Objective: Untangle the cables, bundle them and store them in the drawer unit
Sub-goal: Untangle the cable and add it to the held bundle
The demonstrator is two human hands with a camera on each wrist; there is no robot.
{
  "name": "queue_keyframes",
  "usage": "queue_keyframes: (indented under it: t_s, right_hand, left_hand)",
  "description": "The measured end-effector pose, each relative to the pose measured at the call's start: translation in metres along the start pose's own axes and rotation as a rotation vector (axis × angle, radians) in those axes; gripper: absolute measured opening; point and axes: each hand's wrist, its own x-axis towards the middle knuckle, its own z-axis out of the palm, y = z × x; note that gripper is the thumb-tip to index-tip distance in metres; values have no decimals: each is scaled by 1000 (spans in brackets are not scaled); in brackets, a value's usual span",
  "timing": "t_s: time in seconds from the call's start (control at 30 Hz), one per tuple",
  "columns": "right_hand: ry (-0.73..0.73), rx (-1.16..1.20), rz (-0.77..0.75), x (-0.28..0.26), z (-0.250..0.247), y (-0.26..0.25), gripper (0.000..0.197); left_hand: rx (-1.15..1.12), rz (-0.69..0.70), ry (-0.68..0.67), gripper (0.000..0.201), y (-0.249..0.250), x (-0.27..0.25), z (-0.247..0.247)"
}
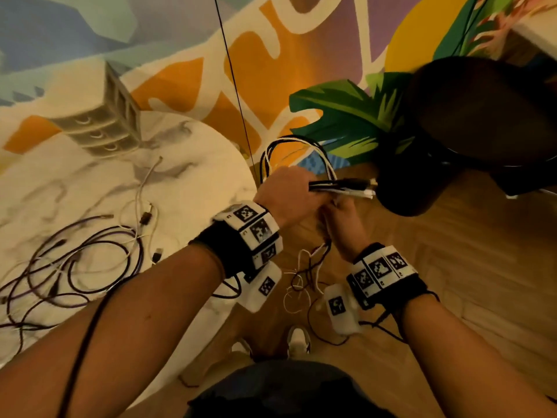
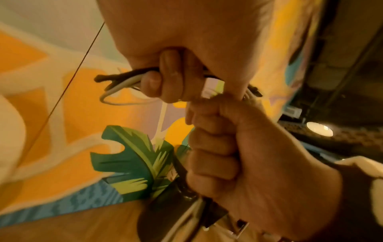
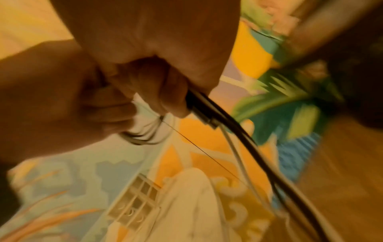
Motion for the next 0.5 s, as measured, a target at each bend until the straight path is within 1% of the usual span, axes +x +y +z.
queue_keyframes:
  t_s: [0.07,0.1,0.17,0.23,0.3,0.37,0.4,0.43,0.5]
  right_hand:
    - [-69,-23,-81,-2,1,-19,18]
    - [-92,-31,-129,-4,1,-26,19]
    - [-91,-37,-199,-4,1,-34,28]
    - [-53,5,-206,-1,1,-29,38]
    - [16,16,-127,3,-3,-6,43]
    - [76,-77,7,4,-10,30,45]
    - [110,-145,98,4,-15,50,46]
    - [152,-212,193,5,-21,69,45]
    - [214,-282,325,10,-30,100,42]
  left_hand:
    - [-130,5,21,50,8,6,-4]
    - [-142,26,34,50,14,8,-8]
    - [-124,84,63,39,22,13,-16]
    - [-81,129,128,27,29,15,-27]
    - [-67,161,249,25,34,19,-44]
    - [-20,162,389,28,36,22,-71]
    - [10,162,446,30,36,23,-86]
    - [28,172,488,30,34,24,-98]
    - [56,198,513,27,31,23,-110]
